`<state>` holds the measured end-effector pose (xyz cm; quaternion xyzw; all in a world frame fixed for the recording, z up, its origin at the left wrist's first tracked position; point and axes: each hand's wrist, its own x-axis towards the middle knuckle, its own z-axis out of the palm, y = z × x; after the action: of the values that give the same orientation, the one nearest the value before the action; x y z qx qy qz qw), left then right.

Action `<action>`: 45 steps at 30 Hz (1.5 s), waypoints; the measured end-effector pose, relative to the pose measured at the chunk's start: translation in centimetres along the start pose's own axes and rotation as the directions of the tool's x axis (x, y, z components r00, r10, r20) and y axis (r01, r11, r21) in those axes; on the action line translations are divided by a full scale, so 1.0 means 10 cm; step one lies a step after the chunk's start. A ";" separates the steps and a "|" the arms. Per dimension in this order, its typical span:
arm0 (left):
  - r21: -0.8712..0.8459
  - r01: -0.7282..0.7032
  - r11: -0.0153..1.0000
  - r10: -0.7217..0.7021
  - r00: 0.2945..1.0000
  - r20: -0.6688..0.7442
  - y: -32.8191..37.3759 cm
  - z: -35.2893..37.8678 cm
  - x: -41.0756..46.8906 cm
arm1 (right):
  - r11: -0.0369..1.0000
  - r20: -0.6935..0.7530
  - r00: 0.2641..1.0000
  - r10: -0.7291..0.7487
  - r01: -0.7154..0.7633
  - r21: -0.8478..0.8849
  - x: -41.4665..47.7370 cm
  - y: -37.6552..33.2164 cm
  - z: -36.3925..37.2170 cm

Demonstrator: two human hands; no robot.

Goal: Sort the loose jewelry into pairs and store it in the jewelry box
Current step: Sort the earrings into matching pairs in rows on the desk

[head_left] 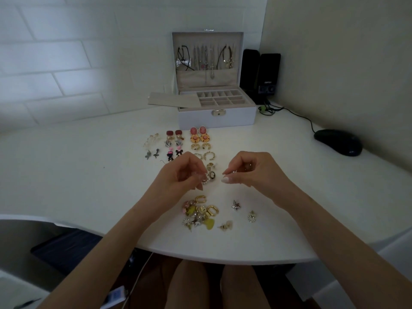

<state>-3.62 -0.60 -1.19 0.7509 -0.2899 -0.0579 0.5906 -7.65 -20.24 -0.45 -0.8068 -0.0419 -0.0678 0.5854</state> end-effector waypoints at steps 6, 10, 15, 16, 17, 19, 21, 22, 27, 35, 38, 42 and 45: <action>0.023 0.013 1.000 -0.013 1.000 -0.016 0.00 0.01 -0.01 | 0.995 0.052 0.999 -0.011 0.006 0.104 0.00 0.03 -0.01; 0.035 0.021 0.999 -0.021 1.000 -0.022 0.00 0.00 -0.01 | 0.988 0.057 0.998 0.026 -0.034 0.153 -0.01 0.01 0.00; 0.047 0.031 0.998 -0.030 0.999 -0.023 -0.01 0.00 -0.02 | 0.994 0.033 0.999 0.031 -0.034 0.099 0.00 -0.01 0.00; 0.054 0.028 0.998 -0.027 0.999 -0.025 0.00 0.00 -0.02 | 0.995 0.037 0.999 0.034 -0.037 0.093 -0.01 -0.01 0.00; 0.064 0.024 0.998 -0.022 0.999 -0.027 0.00 -0.01 -0.02 | 0.996 0.040 0.999 0.033 -0.037 0.086 0.00 -0.01 0.00; 0.088 0.020 0.996 -0.017 0.999 -0.029 0.00 -0.01 -0.02 | 0.998 0.038 0.999 0.020 -0.022 0.060 0.00 0.00 0.00; 0.112 0.013 0.994 -0.009 1.000 -0.030 0.00 0.00 -0.02 | 1.000 0.017 1.000 0.000 0.000 0.025 0.00 0.00 0.00; 0.124 0.010 0.992 -0.006 0.999 -0.033 0.00 0.00 -0.02 | 1.000 0.005 1.000 -0.005 0.005 0.015 0.00 0.00 0.00; 0.106 0.063 0.992 -0.055 0.996 -0.074 -0.02 -0.01 -0.01 | 0.999 -0.036 0.999 0.014 -0.013 0.034 0.00 0.03 -0.02; 0.055 0.093 0.994 -0.087 0.990 -0.108 -0.02 -0.01 -0.01 | 0.999 -0.008 1.000 -0.015 0.015 0.048 -0.01 0.02 -0.02; 0.071 0.094 0.993 -0.084 0.988 -0.127 -0.01 -0.01 -0.01 | 0.999 -0.001 1.000 -0.014 0.014 0.033 -0.01 0.03 -0.03; 0.064 0.075 0.995 -0.067 0.990 -0.123 0.01 -0.01 0.00 | 0.996 0.034 0.999 -0.020 0.017 0.087 0.00 0.04 -0.02; 0.057 0.058 0.997 -0.051 0.992 -0.115 0.02 0.00 0.00 | 0.993 0.061 0.996 -0.059 0.052 0.103 0.00 0.02 -0.02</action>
<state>-3.72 -0.67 -0.98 0.7780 -0.2369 -0.0222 0.5814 -7.67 -20.45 -0.61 -0.7763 -0.0865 -0.0562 0.6219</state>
